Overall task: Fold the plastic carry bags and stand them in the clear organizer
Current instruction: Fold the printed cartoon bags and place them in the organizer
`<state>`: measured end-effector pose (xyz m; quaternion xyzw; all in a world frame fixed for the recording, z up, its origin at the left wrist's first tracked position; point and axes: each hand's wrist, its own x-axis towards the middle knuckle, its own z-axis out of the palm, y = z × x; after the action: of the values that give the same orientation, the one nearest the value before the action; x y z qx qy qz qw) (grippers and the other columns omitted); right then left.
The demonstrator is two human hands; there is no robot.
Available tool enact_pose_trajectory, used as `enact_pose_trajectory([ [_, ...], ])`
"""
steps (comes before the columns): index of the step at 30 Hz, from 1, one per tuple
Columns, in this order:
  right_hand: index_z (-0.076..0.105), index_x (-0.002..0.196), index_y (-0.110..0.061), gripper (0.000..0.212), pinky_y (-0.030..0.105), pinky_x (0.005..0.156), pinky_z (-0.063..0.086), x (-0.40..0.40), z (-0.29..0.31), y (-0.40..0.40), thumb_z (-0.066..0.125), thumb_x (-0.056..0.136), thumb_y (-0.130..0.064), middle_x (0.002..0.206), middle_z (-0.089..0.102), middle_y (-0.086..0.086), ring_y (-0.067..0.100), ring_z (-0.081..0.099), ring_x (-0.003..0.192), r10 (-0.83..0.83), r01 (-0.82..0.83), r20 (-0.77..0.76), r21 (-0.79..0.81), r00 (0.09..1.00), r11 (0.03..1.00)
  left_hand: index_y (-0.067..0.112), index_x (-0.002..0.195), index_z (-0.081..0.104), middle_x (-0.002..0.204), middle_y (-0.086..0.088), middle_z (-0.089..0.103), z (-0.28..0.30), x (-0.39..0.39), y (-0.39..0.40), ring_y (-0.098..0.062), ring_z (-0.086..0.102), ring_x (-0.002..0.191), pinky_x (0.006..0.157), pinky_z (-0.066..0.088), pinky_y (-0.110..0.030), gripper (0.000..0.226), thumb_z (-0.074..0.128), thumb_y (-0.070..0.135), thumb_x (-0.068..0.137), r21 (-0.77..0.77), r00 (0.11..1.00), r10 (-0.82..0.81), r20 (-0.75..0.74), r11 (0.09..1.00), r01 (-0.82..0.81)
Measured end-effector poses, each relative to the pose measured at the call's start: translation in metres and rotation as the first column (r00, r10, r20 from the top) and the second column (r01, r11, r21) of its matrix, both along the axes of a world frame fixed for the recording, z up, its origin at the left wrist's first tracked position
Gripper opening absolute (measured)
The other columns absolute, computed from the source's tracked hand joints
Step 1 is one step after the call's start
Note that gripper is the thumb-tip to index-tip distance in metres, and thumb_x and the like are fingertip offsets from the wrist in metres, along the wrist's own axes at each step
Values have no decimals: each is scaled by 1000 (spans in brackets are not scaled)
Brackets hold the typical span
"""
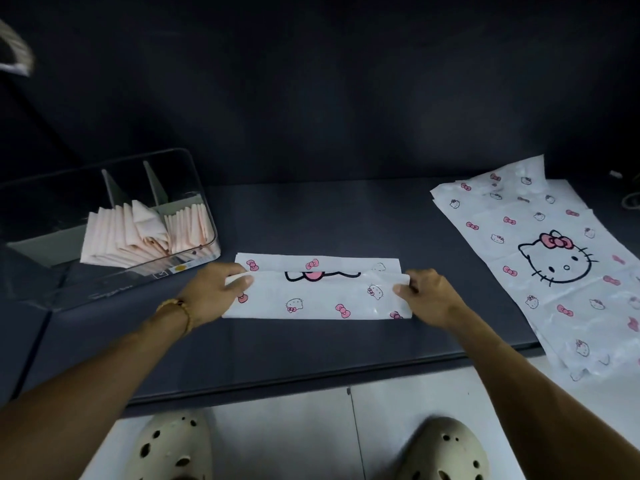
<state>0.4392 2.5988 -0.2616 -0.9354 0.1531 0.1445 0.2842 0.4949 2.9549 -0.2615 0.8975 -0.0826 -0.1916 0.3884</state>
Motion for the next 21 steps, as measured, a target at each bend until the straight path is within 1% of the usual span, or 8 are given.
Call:
enact_pose_trajectory([
  [2, 55, 73, -22, 22, 29, 67, 40, 0, -8, 5, 54, 94, -28, 71, 56, -4, 26, 56, 78, -32, 31, -9, -63, 999, 998, 19, 85, 64, 86, -3, 67, -8, 0, -3, -20, 61, 82, 69, 42, -27, 18, 51, 24, 97, 54, 996, 81, 27, 995, -82],
  [4, 58, 85, -12, 22, 33, 73, 42, 1, -14, 8, 52, 95, -30, 80, 61, 5, 32, 57, 85, -77, 77, 9, -122, 997, 989, 14, 99, 65, 98, -11, 66, -16, 1, -10, -29, 59, 96, 80, 44, -32, 20, 50, 28, 97, 133, 987, 151, 58, 978, -158],
  [6, 50, 79, -11, 26, 34, 71, 41, 3, -18, 10, 51, 95, -31, 76, 57, 6, 35, 54, 81, -110, 117, 56, -137, 992, 984, 11, 114, 62, 110, -15, 65, -21, 4, -16, -34, 55, 108, 92, 44, -39, 30, 48, 32, 97, 199, 972, 223, 74, 952, -234],
  [8, 40, 75, -16, 28, 34, 67, 38, 4, -22, 11, 50, 96, -32, 74, 53, 4, 34, 49, 76, -123, 138, 100, -159, 987, 978, 12, 119, 58, 112, -16, 66, -25, 6, -21, -35, 54, 111, 95, 43, -44, 34, 45, 35, 97, 241, 964, 251, 85, 934, -264],
  [11, 38, 76, -19, 28, 34, 66, 38, 8, -28, 12, 49, 96, -35, 79, 56, 8, 35, 51, 78, -136, 163, 142, -201, 980, 966, 10, 126, 53, 120, -18, 61, -28, 16, -25, -38, 52, 115, 95, 44, -45, 41, 44, 39, 97, 344, 968, 232, 100, 904, -253],
  [13, 40, 78, -20, 26, 34, 66, 38, 12, -30, 13, 49, 96, -36, 81, 57, 10, 34, 50, 77, -155, 184, 151, -206, 976, 961, 9, 126, 52, 123, -21, 57, -29, 22, -25, -40, 51, 115, 92, 44, -45, 46, 45, 44, 96, 431, 972, 204, 115, 872, -234],
  [17, 51, 88, -17, 23, 34, 67, 40, 20, -32, 14, 51, 95, -40, 81, 55, 7, 30, 46, 77, -203, 231, 148, -205, 968, 951, 8, 107, 56, 111, -20, 59, -31, 26, -24, -40, 54, 105, 81, 46, -45, 51, 43, 55, 93, 539, 961, 196, 193, 798, -271],
  [21, 55, 97, -16, 25, 33, 67, 39, 23, -34, 15, 53, 94, -40, 89, 62, 11, 29, 46, 77, -231, 261, 152, -218, 961, 941, 9, 102, 54, 96, -21, 63, -30, 18, -28, -42, 60, 92, 68, 45, -42, 48, 45, 54, 91, 570, 922, 200, 332, 736, -365],
])
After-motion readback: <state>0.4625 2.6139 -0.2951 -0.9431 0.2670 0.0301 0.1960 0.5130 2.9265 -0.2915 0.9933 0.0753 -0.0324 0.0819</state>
